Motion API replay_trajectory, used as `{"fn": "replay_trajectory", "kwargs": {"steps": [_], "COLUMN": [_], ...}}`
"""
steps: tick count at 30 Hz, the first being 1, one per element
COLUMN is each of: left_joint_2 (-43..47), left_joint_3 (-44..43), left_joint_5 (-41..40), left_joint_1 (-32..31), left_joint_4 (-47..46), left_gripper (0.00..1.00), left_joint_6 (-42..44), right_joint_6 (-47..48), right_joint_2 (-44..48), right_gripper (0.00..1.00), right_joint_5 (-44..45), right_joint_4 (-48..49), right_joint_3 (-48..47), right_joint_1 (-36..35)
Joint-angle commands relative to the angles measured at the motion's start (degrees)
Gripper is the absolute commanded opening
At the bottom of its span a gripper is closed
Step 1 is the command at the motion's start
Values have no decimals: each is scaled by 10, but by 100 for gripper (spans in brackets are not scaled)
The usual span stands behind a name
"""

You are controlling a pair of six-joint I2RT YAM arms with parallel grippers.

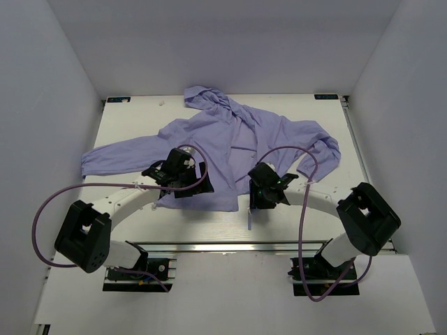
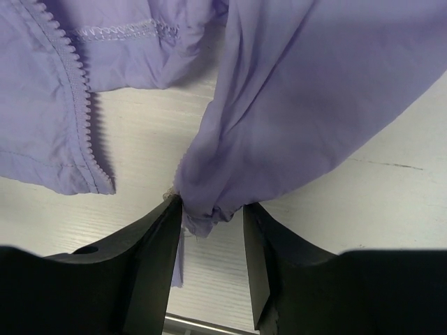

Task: Zip up the jacket

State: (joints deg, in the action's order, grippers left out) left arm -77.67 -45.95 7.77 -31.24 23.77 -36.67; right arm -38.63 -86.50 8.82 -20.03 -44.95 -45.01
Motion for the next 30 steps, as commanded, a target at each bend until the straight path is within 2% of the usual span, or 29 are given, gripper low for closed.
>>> {"fn": "replay_trajectory", "kwargs": {"steps": [1, 4, 7, 9, 16, 17, 23, 27, 30], "left_joint_2": [11, 11, 12, 11, 23, 25, 25, 0, -26], "left_joint_3": [-10, -10, -9, -9, -21, -23, -32, -39, -46], "left_joint_5": [1, -2, -3, -3, 9, 12, 28, 25, 20], "left_joint_1": [0, -1, 0, 0, -5, -7, -36, -65, -79], "left_joint_4": [0, 2, 3, 4, 15, 17, 21, 21, 16], "left_gripper": [98, 98, 98, 98, 98, 98, 98, 98, 98], "left_joint_6": [3, 2, 1, 1, 10, 12, 9, -1, -3], "right_joint_6": [4, 2, 3, 4, 25, 30, 38, 32, 35], "right_joint_2": [-20, -26, -28, -24, 29, 40, 163, 225, 236], "right_gripper": [47, 43, 30, 1, 0, 0, 0, 0, 0], "right_joint_5": [1, 6, 0, -7, -90, -134, -275, -360, -391], "right_joint_4": [6, 8, 12, 23, 128, 168, 327, 382, 370], "right_joint_3": [-1, 3, 4, 7, 46, 55, 154, 207, 220], "right_joint_1": [2, 2, -2, -4, 10, 16, 86, 146, 172]}}
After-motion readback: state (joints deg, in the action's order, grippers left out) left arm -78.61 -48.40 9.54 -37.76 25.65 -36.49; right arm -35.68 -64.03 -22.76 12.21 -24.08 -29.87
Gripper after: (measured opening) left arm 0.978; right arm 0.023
